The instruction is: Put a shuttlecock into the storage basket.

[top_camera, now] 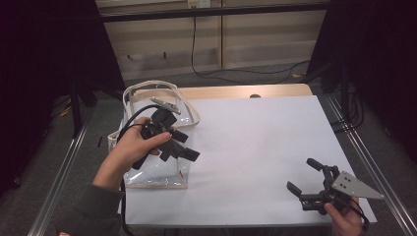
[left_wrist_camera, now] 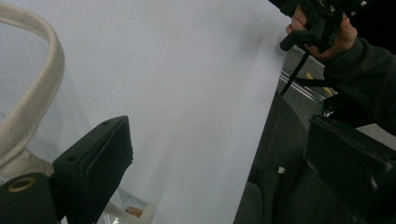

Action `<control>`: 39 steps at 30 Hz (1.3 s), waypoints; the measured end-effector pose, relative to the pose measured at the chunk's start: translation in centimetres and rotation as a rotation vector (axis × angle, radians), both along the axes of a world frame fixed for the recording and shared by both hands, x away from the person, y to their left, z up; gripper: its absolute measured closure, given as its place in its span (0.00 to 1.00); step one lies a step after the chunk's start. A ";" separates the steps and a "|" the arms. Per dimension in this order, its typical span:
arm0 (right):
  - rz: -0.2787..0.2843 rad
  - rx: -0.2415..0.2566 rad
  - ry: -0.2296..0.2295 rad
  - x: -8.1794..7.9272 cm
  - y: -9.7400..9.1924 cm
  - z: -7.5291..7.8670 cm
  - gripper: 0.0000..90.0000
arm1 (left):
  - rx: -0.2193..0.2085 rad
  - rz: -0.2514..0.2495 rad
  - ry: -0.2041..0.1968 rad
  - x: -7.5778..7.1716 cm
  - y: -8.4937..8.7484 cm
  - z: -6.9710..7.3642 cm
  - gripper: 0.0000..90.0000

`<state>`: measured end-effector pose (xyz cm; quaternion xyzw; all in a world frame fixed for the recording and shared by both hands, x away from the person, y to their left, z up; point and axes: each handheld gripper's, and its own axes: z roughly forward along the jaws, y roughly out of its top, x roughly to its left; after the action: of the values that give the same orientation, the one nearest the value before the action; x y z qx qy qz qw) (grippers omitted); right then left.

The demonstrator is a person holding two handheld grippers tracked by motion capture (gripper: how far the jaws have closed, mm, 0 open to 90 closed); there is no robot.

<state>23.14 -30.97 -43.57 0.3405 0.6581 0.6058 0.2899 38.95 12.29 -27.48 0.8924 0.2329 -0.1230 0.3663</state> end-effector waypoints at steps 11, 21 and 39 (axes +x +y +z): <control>0.000 -0.001 0.000 0.0 0.0 0.0 0.00 | -0.008 -0.013 0.014 -0.5 0.1 -0.9 0.09; -0.001 -0.001 -0.001 0.0 0.0 0.0 0.00 | -0.007 -0.024 0.027 -0.7 0.3 -1.8 0.09; 0.000 -0.004 -0.002 0.0 0.0 0.0 0.00 | -0.008 -0.025 0.040 -1.1 0.5 -3.0 0.09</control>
<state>23.18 -30.96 -43.61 0.3394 0.6590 0.6048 0.2911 37.86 12.79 -30.49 0.8912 0.2287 -0.1463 0.3634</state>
